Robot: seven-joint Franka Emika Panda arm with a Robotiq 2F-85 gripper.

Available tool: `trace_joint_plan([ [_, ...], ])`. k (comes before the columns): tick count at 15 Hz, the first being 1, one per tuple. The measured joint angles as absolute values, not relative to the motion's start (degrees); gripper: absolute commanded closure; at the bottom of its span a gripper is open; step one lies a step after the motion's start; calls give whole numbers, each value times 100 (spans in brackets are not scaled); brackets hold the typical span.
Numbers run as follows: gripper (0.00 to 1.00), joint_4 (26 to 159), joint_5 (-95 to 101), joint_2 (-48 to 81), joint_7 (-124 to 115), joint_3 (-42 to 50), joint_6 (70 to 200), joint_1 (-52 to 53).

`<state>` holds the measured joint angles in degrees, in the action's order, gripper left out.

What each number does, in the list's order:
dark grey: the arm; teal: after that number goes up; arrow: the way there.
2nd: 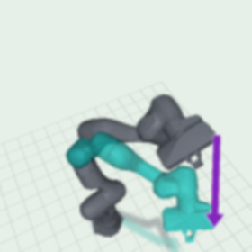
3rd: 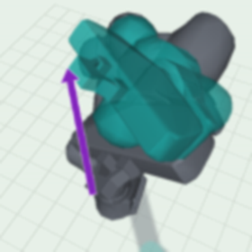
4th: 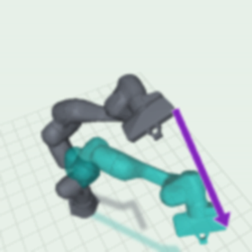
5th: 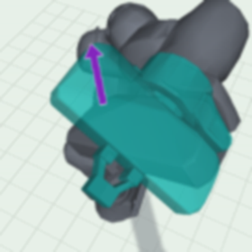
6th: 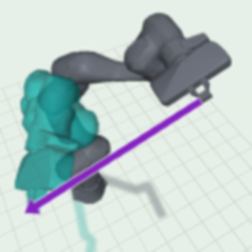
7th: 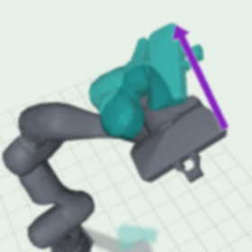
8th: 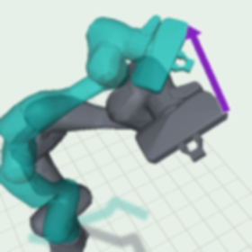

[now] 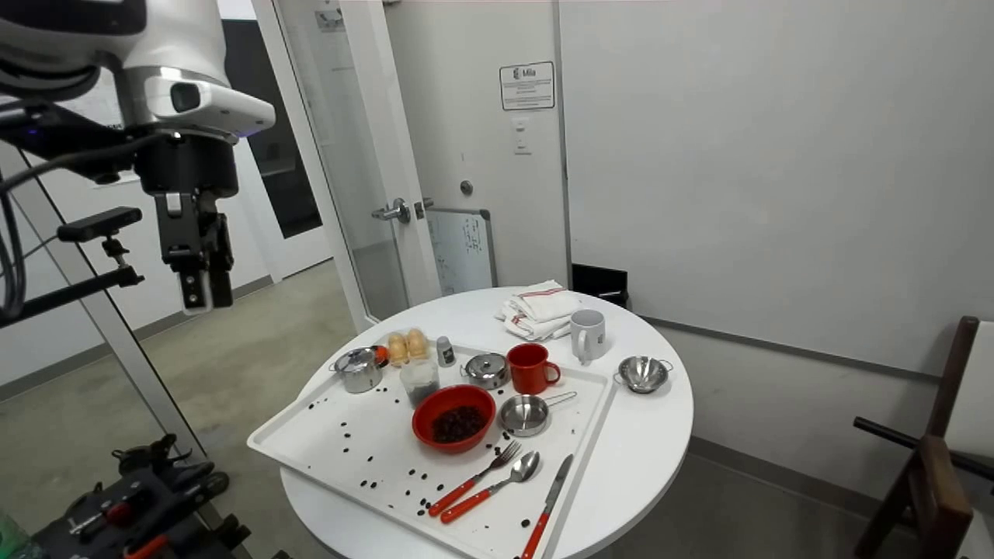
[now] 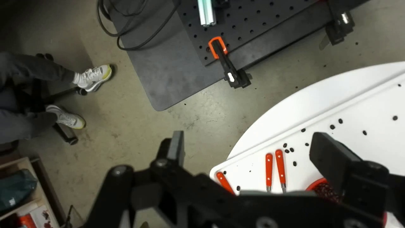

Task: Move some of the objects from the measuring cup slightly into the red bowl

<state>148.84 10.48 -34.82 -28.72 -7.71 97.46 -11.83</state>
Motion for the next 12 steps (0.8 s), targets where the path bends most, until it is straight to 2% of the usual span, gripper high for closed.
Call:
trace_joint_plan([
  [4,0,14464,528,-2597,-4427,-1319,9857,-1000],
  [12,0,13495,-204,-1330,-6085,-1005,10440,-680],
])
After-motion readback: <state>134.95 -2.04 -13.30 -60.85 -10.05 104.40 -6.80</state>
